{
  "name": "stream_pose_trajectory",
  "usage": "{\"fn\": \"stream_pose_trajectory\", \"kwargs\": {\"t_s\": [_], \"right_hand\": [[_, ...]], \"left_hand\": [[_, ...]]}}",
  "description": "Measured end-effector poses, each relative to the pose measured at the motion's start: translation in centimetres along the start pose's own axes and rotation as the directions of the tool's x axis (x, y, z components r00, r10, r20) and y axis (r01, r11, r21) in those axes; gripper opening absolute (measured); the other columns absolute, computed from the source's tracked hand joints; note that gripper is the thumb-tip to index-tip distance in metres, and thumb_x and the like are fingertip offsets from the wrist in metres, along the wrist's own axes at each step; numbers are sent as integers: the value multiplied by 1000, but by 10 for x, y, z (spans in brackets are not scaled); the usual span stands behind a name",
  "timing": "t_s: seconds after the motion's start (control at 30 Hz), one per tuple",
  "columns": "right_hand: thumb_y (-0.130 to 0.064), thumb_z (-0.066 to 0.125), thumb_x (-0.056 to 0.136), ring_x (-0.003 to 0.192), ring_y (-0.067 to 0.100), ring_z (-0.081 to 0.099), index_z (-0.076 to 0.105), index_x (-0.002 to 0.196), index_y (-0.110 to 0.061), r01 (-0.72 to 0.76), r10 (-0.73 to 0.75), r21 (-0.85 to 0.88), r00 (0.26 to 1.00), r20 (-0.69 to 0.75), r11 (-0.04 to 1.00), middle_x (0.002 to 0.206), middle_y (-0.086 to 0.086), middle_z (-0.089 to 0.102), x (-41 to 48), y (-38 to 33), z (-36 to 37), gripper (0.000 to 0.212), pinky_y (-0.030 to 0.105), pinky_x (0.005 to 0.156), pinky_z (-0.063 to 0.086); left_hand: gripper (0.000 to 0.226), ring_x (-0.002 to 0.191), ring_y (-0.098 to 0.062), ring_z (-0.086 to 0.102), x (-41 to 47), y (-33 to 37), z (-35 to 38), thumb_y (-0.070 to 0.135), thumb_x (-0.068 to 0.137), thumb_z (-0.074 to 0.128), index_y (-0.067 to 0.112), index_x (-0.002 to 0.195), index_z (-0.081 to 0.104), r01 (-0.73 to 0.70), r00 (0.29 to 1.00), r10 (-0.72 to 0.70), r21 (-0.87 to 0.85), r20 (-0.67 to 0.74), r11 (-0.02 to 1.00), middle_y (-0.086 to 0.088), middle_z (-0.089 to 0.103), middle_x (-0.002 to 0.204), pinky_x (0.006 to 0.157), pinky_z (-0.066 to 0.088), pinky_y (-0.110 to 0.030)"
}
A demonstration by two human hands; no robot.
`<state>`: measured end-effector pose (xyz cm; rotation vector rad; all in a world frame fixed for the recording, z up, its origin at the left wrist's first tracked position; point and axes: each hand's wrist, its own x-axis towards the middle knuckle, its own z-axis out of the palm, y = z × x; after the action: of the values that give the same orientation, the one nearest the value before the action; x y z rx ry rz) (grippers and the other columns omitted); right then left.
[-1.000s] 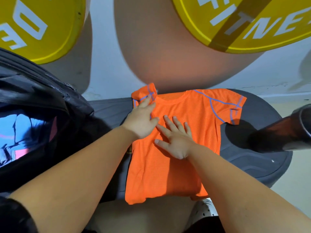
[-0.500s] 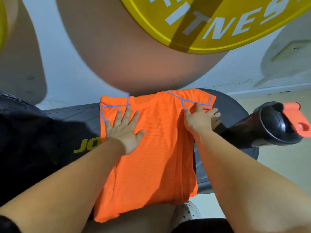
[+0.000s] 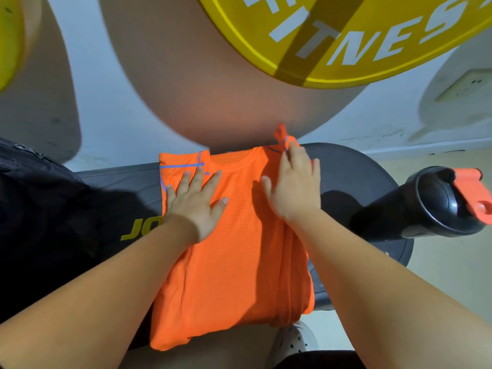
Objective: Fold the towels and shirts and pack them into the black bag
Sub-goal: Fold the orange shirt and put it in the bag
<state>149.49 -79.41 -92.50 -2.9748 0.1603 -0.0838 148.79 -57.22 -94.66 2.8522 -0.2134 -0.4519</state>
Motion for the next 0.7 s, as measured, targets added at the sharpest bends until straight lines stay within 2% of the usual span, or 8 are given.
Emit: {"fn": "stream_pose_trajectory", "kwargs": {"t_s": [0.13,0.2,0.27,0.37,0.47,0.57,0.63,0.7], "right_hand": [[-65,39,92,149,32,18,38,148,-21,198,-169,-88,949,265,976,162,5,23,-15,-27,12,72,61,119,8],[-61,38,94,136,33,41,50,135,-26,203,-195,-26,965,178,979,147,4,46,-17,-30,9,55,57,111,26],[-51,40,96,112,31,55,59,118,-25,177,-174,47,983,-58,983,122,2,60,-8,-28,3,39,47,92,42],[-38,44,97,106,35,53,62,113,-19,-44,78,194,983,-168,980,115,10,60,23,-15,-5,31,46,85,45],[-38,46,97,116,41,53,61,119,-14,-357,374,293,928,-2,887,123,17,57,58,0,-5,36,46,94,45],[-50,53,88,113,37,60,63,114,-14,-559,523,316,829,197,767,121,15,64,86,14,4,45,40,89,48],[-56,58,75,101,35,65,65,101,-16,-588,533,302,809,250,751,107,12,69,93,16,10,47,37,79,51],[-56,67,69,95,31,66,66,94,-20,-572,520,312,820,239,759,99,6,71,94,15,14,45,36,77,54]], "left_hand": [[63,152,-26,6,-6,-12,-8,59,97,34,43,155,15,28,997,-30,-31,-67,999,1,12,166,120,7,-55],[61,149,-29,17,-6,-20,-15,54,97,42,37,153,27,45,993,-54,-80,-109,996,-2,24,162,119,14,-54],[56,140,-32,30,-2,-28,-24,46,96,48,28,148,39,37,980,-59,-118,-189,992,-3,37,155,114,27,-51],[47,127,-35,43,15,-38,-38,37,94,53,21,138,50,27,945,-82,-174,-316,984,-6,51,140,105,38,-49],[45,122,-38,47,45,-50,-50,35,92,57,17,133,56,96,907,-183,-237,-379,967,-14,55,130,101,41,-48],[49,123,-40,50,77,-68,-58,39,89,61,11,128,58,350,856,-452,-363,-250,863,-20,55,130,101,42,-43],[38,105,-42,59,87,-76,-61,39,82,66,7,102,65,471,811,-557,-364,-180,803,-23,62,119,84,49,-40],[33,79,-38,59,90,-78,-60,37,75,72,8,70,58,505,807,-570,-320,-153,801,-20,67,92,62,43,-34]]}}
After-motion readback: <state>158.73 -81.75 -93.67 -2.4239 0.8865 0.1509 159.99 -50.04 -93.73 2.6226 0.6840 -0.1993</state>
